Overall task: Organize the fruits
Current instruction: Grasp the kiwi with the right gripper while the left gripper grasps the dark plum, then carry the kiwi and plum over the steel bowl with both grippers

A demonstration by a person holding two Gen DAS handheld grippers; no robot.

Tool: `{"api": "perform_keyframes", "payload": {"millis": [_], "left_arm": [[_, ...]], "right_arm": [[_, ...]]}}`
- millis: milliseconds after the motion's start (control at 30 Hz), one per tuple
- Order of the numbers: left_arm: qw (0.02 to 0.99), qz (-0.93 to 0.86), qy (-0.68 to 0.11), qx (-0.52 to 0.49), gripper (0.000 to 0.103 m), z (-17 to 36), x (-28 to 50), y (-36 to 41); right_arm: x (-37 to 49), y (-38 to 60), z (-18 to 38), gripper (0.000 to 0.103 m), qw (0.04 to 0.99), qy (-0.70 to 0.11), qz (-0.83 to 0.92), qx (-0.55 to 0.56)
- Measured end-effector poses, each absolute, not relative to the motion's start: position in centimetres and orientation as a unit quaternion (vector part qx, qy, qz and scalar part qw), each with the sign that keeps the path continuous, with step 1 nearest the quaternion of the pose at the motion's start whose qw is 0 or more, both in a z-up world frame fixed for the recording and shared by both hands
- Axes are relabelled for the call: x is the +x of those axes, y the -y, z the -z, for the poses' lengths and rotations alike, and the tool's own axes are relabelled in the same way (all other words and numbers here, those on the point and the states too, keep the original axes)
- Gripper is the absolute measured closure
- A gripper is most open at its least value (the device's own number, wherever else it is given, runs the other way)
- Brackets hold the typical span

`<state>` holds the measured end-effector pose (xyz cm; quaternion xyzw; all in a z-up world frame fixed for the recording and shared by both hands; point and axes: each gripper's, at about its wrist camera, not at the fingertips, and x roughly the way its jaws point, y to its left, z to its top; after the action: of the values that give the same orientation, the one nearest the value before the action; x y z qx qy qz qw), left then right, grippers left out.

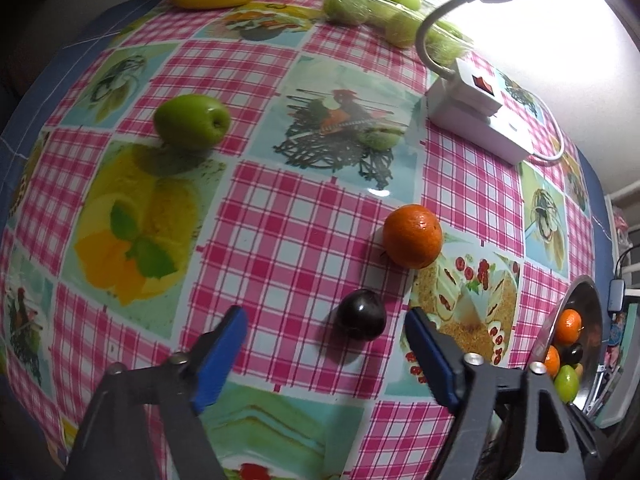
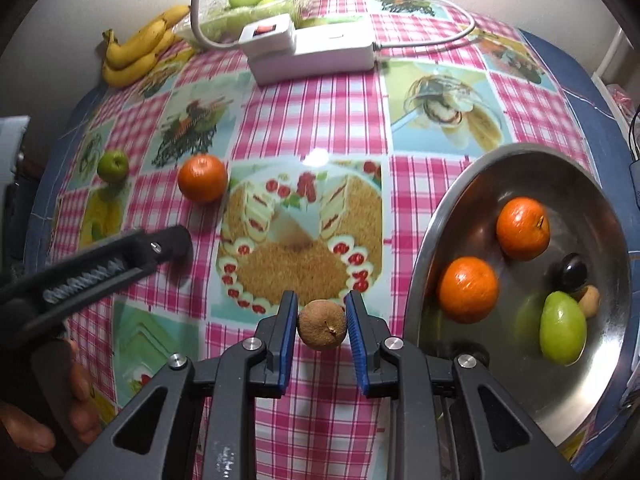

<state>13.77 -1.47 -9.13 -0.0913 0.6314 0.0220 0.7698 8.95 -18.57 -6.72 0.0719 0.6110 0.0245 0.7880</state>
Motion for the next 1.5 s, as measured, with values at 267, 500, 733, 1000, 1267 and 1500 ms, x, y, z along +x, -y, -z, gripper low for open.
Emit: {"api": "perform_keyframes", "payload": {"millis": [267, 500, 733, 1000, 1267, 1500], "left_arm": [[0.785, 0.030, -0.611, -0.093, 0.048, 9.8, 14.7, 2.9], [0.789, 0.037, -0.609, -0.079, 0.059, 9.7, 15.1, 4.5], [0.787, 0.050, -0.610, -0.081, 0.074, 9.3, 14.6, 4.9], [0.795, 0.054, -0.598, -0.088, 0.075, 7.7, 14.1, 4.1], [0.813, 0.051, -0.572, -0.099, 0.075, 4.4, 13.5, 3.9], [0.826, 0.053, -0.554, -0.095, 0.075, 2.1, 12.7, 4.5]], "right_arm": [[8.9, 18.9, 6.4, 0.077, 0.789, -0.608, -0.027, 0.082], [9.1, 18.8, 6.4, 0.077, 0.791, -0.606, -0.030, 0.085], [9.1, 18.9, 6.3, 0.077, 0.791, -0.605, -0.031, 0.087], [9.0, 19.2, 5.6, 0.077, 0.796, -0.597, -0.032, 0.094], [8.5, 20.3, 4.3, 0.077, 0.806, -0.583, -0.020, 0.099], [8.0, 22.6, 3.6, 0.077, 0.811, -0.574, 0.005, 0.110]]}}
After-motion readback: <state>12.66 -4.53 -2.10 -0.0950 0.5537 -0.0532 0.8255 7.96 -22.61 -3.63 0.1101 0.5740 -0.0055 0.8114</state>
